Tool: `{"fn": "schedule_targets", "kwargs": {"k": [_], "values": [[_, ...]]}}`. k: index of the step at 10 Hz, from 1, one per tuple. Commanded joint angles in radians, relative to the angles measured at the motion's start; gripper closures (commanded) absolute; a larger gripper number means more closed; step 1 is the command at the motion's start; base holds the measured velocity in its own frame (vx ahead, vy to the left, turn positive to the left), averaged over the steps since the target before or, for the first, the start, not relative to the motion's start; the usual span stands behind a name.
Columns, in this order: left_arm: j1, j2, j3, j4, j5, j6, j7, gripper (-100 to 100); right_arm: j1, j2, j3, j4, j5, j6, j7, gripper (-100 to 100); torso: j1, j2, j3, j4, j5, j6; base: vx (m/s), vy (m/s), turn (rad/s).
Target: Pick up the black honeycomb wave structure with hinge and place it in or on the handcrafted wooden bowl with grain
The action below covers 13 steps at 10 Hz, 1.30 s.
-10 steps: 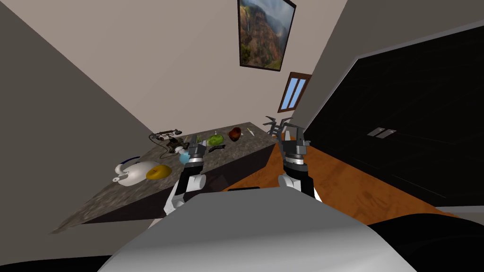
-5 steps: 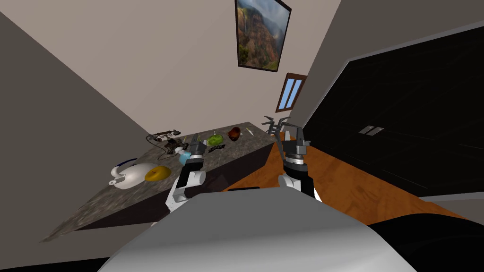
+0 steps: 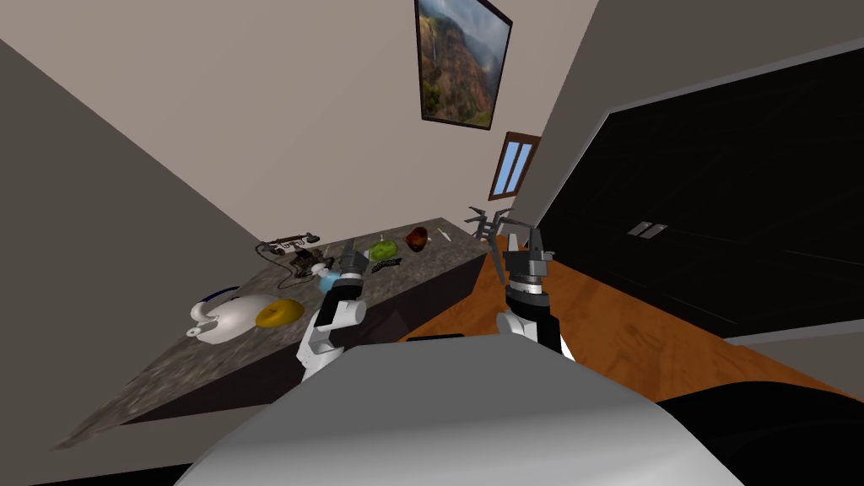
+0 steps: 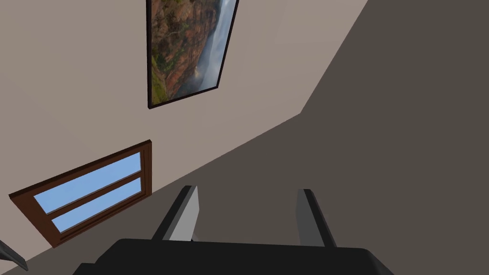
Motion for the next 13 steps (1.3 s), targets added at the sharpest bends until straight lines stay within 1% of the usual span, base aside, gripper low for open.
{"fn": "schedule_targets", "kwargs": {"k": [1, 2, 3, 4, 5, 6, 7, 8, 9, 10, 11, 12, 13], "values": [[-0.025, -0.002, 0.016, 0.013, 0.002, 0.050, 0.009, -100, 0.000, 0.000, 0.000, 0.000, 0.000, 0.000, 0.000, 0, 0.000, 0.000, 0.000, 0.000, 0.000, 0.000, -0.019, 0.022, -0.072], [-0.025, -0.002, 0.016, 0.013, 0.002, 0.063, 0.009, -100, 0.000, 0.000, 0.000, 0.000, 0.000, 0.000, 0.000, 0, 0.000, 0.000, 0.000, 0.000, 0.000, 0.000, -0.015, 0.023, -0.048], [-0.045, -0.003, 0.030, 0.023, 0.004, 0.102, 0.016, -100, 0.000, 0.000, 0.000, 0.000, 0.000, 0.000, 0.000, 0, 0.000, 0.000, 0.000, 0.000, 0.000, 0.000, -0.018, 0.026, -0.085], [-0.045, -0.003, 0.030, 0.023, 0.004, 0.113, 0.016, -100, 0.000, 0.000, 0.000, 0.000, 0.000, 0.000, 0.000, 0, 0.000, 0.000, 0.000, 0.000, 0.000, 0.000, -0.012, 0.022, -0.051], [-0.064, -0.004, 0.044, 0.033, 0.003, 0.150, 0.024, -100, 0.000, 0.000, 0.000, 0.000, 0.000, 0.000, 0.000, 0, 0.000, 0.000, 0.000, 0.000, 0.000, 0.000, -0.008, 0.021, -0.079], [-0.064, -0.004, 0.044, 0.033, 0.003, 0.164, 0.024, -100, 0.000, 0.000, 0.000, 0.000, 0.000, 0.000, 0.000, 0, 0.000, 0.000, 0.000, 0.000, 0.000, 0.000, -0.007, 0.019, -0.067], [-0.081, -0.006, 0.058, 0.044, 0.002, 0.198, 0.030, -100, 0.000, 0.000, 0.000, 0.000, 0.000, 0.000, 0.000, 0, 0.000, -0.001, 0.000, 0.000, 0.000, 0.000, -0.009, 0.018, -0.100], [-0.081, -0.006, 0.058, 0.044, 0.002, 0.216, 0.030, -100, 0.000, 0.000, 0.000, 0.000, 0.000, 0.000, 0.000, 0, 0.000, -0.001, 0.000, 0.000, 0.000, 0.000, -0.008, 0.018, -0.048], [-0.097, -0.006, 0.073, 0.056, -0.001, 0.246, 0.037, -100, 0.000, 0.000, 0.000, 0.000, 0.000, 0.000, 0.000, 0, 0.000, -0.001, 0.000, 0.000, 0.000, 0.000, -0.007, 0.016, -0.076], [-0.097, -0.006, 0.073, 0.056, -0.001, 0.268, 0.037, -100, 0.000, 0.000, 0.000, 0.000, 0.000, 0.000, 0.000, 0, 0.000, -0.001, 0.000, 0.000, 0.000, 0.000, -0.005, 0.015, -0.073], [-0.112, -0.007, 0.087, 0.067, -0.005, 0.300, 0.043, -100, 0.000, 0.000, 0.000, 0.000, 0.000, 0.000, 0.000, 0, -0.001, -0.001, 0.000, 0.000, 0.000, 0.000, -0.006, 0.015, -0.100], [-0.112, -0.007, 0.087, 0.067, -0.005, 0.321, 0.043, -100, 0.000, 0.000, 0.000, 0.000, 0.000, 0.000, 0.000, 0, -0.001, -0.001, 0.000, 0.000, 0.000, 0.000, -0.005, 0.013, -0.054], [-0.125, -0.007, 0.101, 0.079, -0.011, 0.353, 0.049, -100, 0.000, 0.000, 0.000, 0.000, 0.000, 0.000, 0.000, 0, -0.001, -0.001, 0.000, 0.000, 0.000, 0.000, -0.002, 0.010, -0.137]]}}
